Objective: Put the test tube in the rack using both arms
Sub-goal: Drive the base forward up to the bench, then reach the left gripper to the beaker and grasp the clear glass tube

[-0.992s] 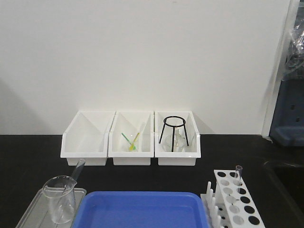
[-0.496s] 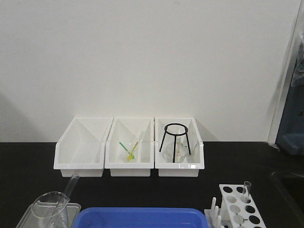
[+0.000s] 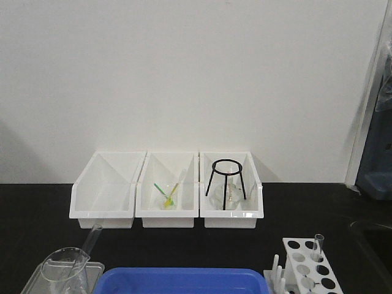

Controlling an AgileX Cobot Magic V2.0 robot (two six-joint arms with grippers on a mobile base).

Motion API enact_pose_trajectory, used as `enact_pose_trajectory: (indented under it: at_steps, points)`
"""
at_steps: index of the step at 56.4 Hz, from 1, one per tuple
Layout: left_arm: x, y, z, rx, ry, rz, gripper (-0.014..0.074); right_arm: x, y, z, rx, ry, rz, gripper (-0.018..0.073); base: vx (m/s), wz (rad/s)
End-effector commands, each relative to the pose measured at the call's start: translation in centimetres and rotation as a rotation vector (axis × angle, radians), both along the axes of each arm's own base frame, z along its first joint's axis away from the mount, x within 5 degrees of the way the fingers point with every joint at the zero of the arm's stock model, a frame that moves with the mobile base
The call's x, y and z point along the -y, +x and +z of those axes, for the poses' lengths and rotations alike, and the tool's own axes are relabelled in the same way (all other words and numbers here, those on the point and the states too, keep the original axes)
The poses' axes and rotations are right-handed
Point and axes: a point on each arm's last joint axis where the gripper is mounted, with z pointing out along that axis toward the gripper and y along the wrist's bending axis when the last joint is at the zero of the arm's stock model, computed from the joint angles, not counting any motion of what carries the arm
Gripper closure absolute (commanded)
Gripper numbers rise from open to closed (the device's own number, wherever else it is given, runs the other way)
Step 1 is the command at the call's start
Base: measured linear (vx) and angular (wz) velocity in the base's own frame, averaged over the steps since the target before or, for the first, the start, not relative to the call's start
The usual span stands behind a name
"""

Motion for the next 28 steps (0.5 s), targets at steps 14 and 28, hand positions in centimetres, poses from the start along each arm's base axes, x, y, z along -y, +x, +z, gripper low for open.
enact_pose_trajectory:
  at_steps: [14, 28]
  points:
    - [-0.1, -0.8, 4.6, 0.368, -0.103, -0.007, 0.0603, 0.0, -0.4, 3.6, 0.365, 0.014, 0.005, 0.0567, 0.00, 0.00]
    - [-0.4, -3.3, 15.9, 0.593, -0.081, -0.011, 0.0603, 0.1, -1.5, 16.0, 0.550, -0.077, -0.017, 0.0567, 0.00, 0.00]
